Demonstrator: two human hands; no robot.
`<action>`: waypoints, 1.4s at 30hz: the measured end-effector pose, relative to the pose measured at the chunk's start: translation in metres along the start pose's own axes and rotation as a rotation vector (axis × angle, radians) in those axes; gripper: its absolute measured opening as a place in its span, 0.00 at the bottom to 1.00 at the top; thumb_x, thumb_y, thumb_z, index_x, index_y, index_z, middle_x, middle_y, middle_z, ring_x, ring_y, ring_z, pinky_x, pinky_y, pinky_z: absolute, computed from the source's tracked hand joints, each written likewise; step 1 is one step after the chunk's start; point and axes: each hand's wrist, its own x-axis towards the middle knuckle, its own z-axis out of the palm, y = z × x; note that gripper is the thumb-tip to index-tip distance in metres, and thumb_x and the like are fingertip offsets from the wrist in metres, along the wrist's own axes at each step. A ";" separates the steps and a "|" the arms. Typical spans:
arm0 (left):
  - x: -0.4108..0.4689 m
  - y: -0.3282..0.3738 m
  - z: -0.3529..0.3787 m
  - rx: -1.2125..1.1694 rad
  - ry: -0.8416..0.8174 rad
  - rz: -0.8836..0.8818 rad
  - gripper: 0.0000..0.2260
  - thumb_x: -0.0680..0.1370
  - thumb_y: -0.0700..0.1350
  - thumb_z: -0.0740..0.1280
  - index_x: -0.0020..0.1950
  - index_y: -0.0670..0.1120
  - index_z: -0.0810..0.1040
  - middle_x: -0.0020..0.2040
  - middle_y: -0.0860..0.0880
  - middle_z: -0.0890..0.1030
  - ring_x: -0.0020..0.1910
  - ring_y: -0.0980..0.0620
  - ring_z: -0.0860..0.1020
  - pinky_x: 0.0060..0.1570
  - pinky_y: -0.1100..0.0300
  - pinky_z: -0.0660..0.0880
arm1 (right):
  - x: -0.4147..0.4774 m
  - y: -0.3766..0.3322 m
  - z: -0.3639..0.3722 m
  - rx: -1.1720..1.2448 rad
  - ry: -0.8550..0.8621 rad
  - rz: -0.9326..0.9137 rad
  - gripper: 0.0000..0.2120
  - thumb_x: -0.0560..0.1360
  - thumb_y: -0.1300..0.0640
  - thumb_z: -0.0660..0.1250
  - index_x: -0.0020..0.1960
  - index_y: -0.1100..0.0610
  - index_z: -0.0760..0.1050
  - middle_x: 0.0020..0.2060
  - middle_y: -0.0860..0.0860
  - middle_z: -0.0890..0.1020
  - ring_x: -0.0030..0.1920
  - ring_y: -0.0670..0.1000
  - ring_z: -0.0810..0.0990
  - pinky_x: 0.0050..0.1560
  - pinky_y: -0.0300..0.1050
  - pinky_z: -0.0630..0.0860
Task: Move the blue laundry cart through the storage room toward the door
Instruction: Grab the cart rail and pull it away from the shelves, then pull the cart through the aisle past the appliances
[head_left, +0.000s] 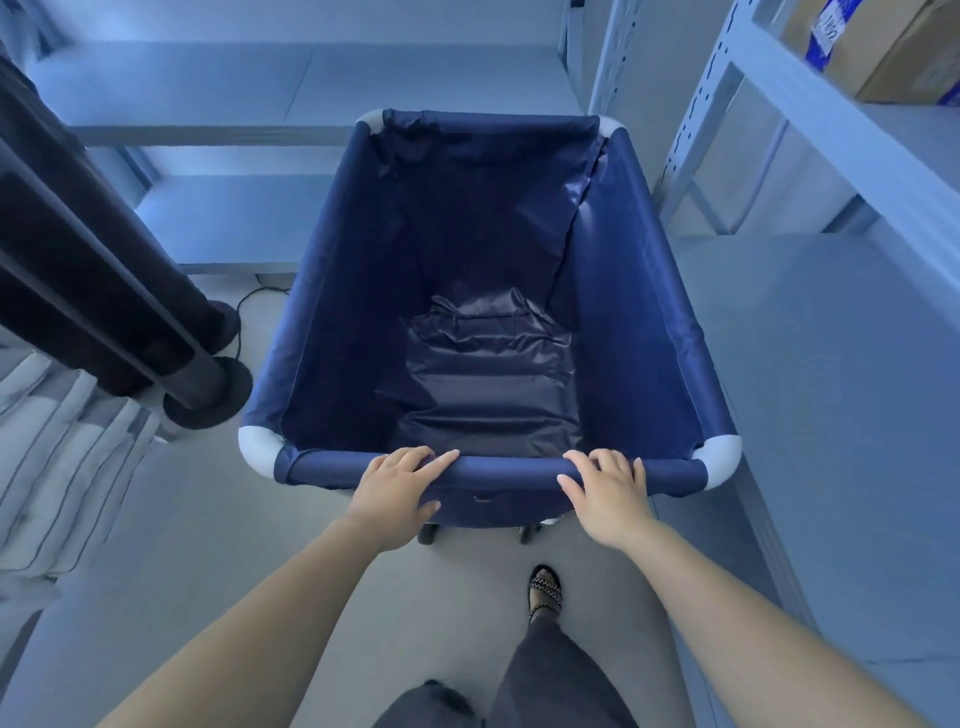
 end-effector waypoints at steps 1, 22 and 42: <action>-0.009 -0.002 0.003 -0.004 0.007 0.011 0.26 0.79 0.52 0.59 0.75 0.58 0.55 0.71 0.54 0.67 0.70 0.52 0.64 0.68 0.57 0.59 | -0.009 0.000 0.006 -0.015 -0.016 -0.005 0.19 0.80 0.45 0.50 0.70 0.47 0.60 0.64 0.51 0.67 0.68 0.53 0.59 0.73 0.58 0.43; -0.155 0.020 0.057 -0.086 0.044 -0.221 0.18 0.80 0.55 0.56 0.69 0.56 0.65 0.65 0.53 0.73 0.68 0.50 0.67 0.72 0.48 0.55 | -0.161 0.008 0.062 -0.128 -0.057 -0.074 0.23 0.80 0.43 0.49 0.73 0.46 0.52 0.68 0.49 0.62 0.71 0.52 0.56 0.73 0.58 0.43; -0.358 0.153 0.155 -0.087 0.005 -0.286 0.17 0.81 0.56 0.52 0.70 0.61 0.61 0.63 0.54 0.69 0.67 0.50 0.65 0.72 0.48 0.52 | -0.373 0.090 0.124 -0.225 -0.051 -0.121 0.24 0.80 0.41 0.48 0.72 0.48 0.54 0.65 0.51 0.64 0.68 0.54 0.59 0.72 0.58 0.45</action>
